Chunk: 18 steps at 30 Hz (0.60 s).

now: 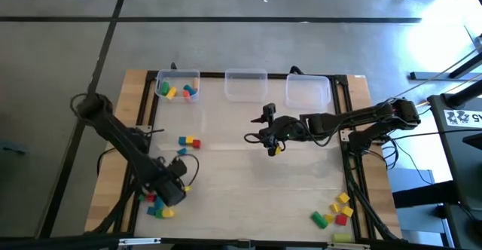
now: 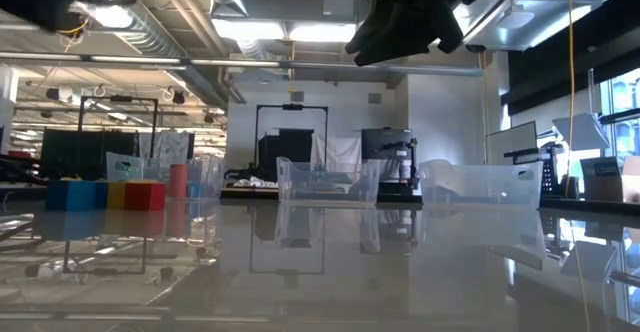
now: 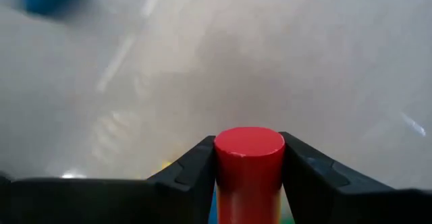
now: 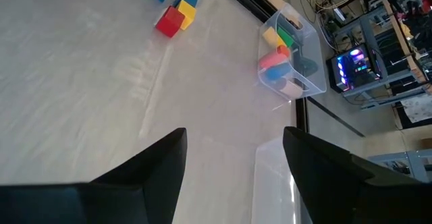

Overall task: Sort blocks by size
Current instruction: Put the cylindrical red block into the left transparent bin

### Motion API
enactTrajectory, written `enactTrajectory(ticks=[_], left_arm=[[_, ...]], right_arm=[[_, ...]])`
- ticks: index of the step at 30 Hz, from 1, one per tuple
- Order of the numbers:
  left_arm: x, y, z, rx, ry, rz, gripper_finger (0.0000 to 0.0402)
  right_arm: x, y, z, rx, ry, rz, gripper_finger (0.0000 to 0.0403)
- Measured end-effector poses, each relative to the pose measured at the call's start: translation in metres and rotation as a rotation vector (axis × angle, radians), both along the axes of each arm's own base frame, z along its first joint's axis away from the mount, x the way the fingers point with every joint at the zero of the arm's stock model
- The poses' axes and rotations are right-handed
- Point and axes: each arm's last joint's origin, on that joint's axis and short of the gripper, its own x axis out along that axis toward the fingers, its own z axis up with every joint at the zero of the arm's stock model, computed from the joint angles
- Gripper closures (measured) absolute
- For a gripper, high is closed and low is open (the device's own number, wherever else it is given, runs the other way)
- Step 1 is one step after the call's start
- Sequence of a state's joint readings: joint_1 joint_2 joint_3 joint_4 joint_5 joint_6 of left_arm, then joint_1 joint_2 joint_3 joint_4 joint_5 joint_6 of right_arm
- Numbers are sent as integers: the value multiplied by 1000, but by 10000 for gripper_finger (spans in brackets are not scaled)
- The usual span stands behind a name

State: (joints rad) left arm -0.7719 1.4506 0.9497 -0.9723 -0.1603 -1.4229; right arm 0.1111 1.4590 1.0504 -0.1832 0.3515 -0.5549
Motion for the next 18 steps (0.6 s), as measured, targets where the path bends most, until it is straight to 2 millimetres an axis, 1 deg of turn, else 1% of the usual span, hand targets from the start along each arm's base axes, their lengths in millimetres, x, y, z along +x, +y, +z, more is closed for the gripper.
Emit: enactTrajectory(ticks=[6,9,13,18], left_arm=[[-10,36,37,103,-182,19,259],[-14,54,53,166,-280,41,258],[-18,75,68,222,-382,90,258],[-18,97,78,326,-443,129,257]], right_arm=[[0,0,0,0,0,0,152],[0,0,0,0,-1,0,152],[0,0,0,0,-1,0,152],[0,0,0,0,-2,0,152]])
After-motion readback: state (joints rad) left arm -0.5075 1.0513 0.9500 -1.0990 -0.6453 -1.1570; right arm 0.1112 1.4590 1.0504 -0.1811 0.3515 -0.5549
